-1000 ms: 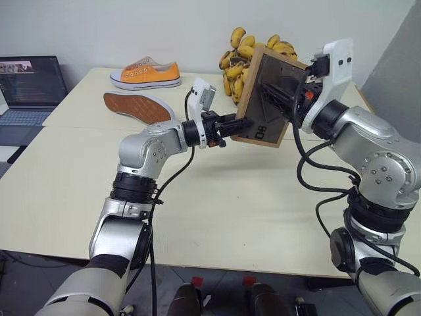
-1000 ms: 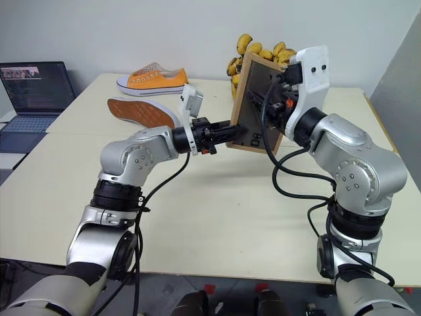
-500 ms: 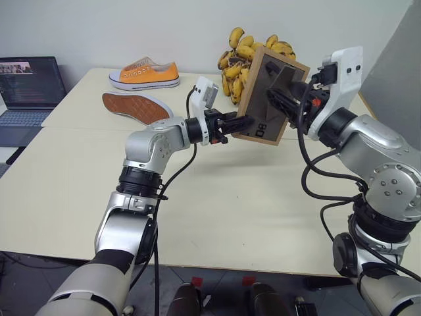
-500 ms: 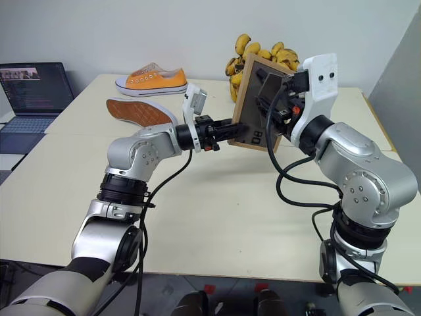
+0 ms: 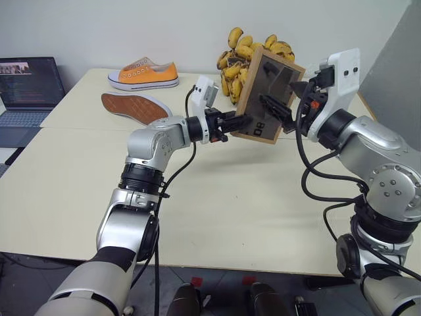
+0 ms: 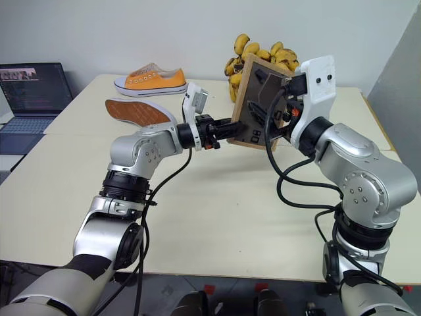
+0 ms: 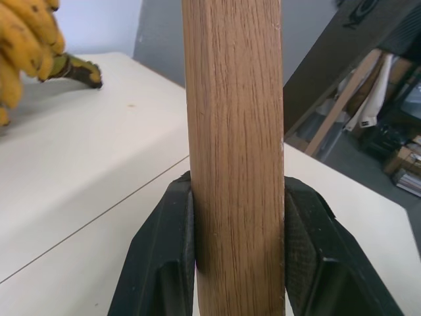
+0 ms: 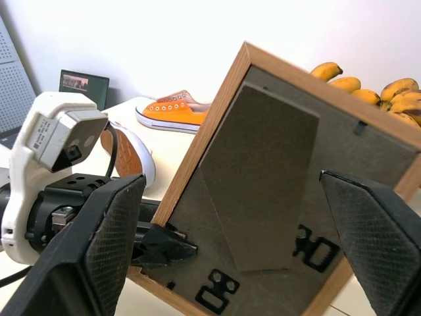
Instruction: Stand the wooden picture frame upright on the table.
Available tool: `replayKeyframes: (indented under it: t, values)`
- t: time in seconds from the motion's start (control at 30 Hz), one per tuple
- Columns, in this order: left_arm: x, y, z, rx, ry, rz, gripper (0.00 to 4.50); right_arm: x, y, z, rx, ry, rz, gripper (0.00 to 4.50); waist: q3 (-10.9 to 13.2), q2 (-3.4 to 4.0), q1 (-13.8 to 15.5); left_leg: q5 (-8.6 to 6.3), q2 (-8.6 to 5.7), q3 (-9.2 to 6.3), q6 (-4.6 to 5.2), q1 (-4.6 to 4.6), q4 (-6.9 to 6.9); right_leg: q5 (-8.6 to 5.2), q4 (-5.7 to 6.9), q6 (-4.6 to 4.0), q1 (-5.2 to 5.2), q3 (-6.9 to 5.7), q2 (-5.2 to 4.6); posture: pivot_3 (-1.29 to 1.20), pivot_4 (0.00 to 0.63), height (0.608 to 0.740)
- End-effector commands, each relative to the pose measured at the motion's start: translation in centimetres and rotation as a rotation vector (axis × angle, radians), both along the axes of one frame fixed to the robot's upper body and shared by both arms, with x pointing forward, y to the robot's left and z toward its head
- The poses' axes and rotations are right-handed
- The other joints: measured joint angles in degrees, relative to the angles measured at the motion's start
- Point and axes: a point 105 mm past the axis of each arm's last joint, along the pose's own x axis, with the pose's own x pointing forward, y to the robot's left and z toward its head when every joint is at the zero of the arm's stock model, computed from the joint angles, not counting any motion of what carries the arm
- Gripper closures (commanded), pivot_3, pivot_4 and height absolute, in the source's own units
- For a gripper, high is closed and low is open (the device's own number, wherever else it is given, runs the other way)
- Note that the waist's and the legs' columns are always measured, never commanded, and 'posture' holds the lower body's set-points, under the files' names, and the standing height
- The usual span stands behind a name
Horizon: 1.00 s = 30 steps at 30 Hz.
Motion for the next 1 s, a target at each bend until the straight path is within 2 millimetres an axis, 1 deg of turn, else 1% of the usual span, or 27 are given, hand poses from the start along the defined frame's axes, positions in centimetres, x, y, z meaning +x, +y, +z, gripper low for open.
replayKeyframes:
  t: [0.03, 0.4, 0.53, 0.6, 0.9, 1.0]
  values:
    - [-0.6, -0.3, 3.5, -0.052, -0.119, -0.031, 3.19, -0.6, 0.0, 1.2, 0.000, -0.063, 0.004, 0.03, 0.00, 0.00, -0.01, 0.00, 0.00, 0.00, 0.00, 0.00, -0.01, 0.00, -0.01, 0.00, 0.00, 0.00, 0.00, 0.00, 0.150, 0.740]
    - [-0.8, -0.8, 4.0, -0.064, -0.131, -0.048, 3.19, -0.7, 1.0, 1.8, 0.016, -0.084, 0.027, 0.03, 0.00, 0.00, -0.04, 0.00, 0.00, 0.00, 0.00, 0.00, 0.00, 0.00, 0.01, 0.00, 0.00, 0.00, 0.00, 0.00, 0.150, 0.740]
    - [0.0, -0.6, 3.5, -0.056, -0.118, -0.019, 3.19, -1.2, 1.4, 2.2, 0.026, -0.099, 0.036, 0.03, 0.00, 0.00, -0.13, 0.00, 0.00, 0.00, 0.00, 0.00, -0.01, 0.00, 0.02, 0.00, -0.01, 0.00, 0.00, 0.00, 0.150, 0.740]
    - [0.5, -0.4, 3.3, -0.055, -0.108, 0.000, 3.19, -1.4, 1.2, 2.2, 0.029, -0.099, 0.029, 0.03, 0.00, 0.00, -0.08, 0.00, 0.00, -0.01, 0.00, 0.00, 0.00, 0.00, 0.02, 0.00, 0.00, -0.01, 0.00, 0.00, 0.150, 0.740]
    - [1.6, -0.3, 3.4, -0.068, -0.090, 0.031, 3.19, -1.9, 0.0, 2.0, 0.042, -0.089, -0.029, 0.03, 0.00, 0.00, -0.12, 0.00, -0.01, -0.02, 0.01, -0.01, -0.01, 0.00, 0.00, 0.00, -0.01, -0.02, 0.00, 0.00, 0.150, 0.740]
    - [1.3, -0.7, 4.2, -0.092, -0.084, 0.007, 3.19, -1.5, -0.6, 1.0, 0.005, -0.064, -0.055, 0.03, 0.00, 0.00, -0.21, 0.00, -0.01, -0.04, 0.01, -0.01, -0.01, 0.00, 0.02, 0.00, -0.01, -0.04, 0.00, 0.00, 0.150, 0.740]
